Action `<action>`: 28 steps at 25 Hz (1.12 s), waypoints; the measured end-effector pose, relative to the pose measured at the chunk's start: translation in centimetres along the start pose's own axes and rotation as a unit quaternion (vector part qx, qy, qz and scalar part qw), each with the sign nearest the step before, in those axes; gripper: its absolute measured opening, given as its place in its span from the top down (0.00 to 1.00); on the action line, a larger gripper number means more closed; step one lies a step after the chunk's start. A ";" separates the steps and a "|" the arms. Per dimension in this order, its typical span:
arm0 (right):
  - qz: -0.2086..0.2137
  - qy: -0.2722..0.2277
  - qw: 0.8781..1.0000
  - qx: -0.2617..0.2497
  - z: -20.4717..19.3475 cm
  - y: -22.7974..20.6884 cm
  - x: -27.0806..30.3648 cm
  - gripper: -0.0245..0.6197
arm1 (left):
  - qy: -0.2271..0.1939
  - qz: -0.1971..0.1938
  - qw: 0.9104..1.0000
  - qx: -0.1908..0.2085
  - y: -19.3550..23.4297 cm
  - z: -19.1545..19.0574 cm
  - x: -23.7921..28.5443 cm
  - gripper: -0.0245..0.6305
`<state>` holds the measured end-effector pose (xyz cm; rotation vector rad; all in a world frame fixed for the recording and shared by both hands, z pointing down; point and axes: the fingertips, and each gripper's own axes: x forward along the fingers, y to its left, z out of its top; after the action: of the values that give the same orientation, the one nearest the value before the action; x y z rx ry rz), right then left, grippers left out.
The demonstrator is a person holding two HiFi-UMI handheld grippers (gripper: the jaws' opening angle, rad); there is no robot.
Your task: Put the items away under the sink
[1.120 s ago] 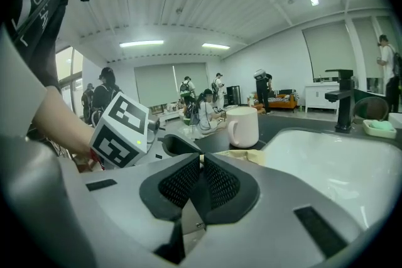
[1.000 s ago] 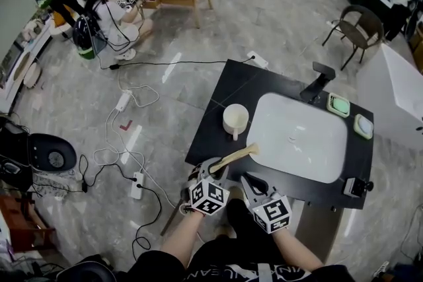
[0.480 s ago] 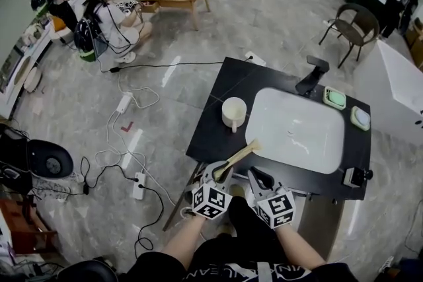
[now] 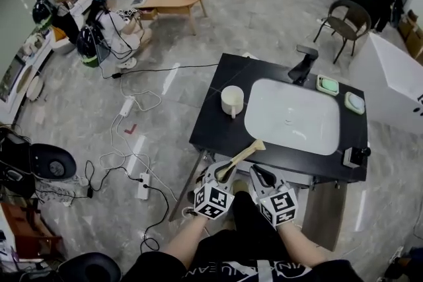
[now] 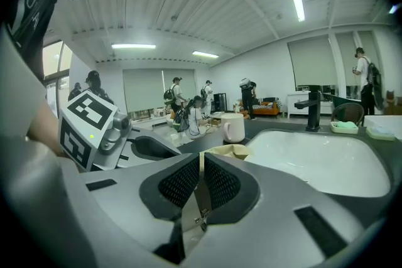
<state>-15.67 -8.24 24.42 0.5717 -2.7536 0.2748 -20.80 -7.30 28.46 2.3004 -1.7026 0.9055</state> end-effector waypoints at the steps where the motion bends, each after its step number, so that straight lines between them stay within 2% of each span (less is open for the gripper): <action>1: -0.003 -0.004 1.000 0.002 -0.1 0.4 -0.7 0.90 | -0.002 -0.002 1.000 -0.001 -0.6 0.0 -0.5 0.88; 14: -0.054 -0.030 0.997 0.040 -3.6 2.6 -8.6 0.90 | -0.021 -0.041 0.999 0.010 -9.0 0.0 -4.6 0.88; 28: -0.060 -0.041 0.997 0.031 -8.0 3.2 -16.6 0.90 | -0.033 -0.053 0.998 0.006 -18.2 -1.1 -6.7 0.88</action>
<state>-0.47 2.47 25.82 0.7784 -2.7831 0.3153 -5.91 5.03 30.03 2.4288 -1.5853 0.8316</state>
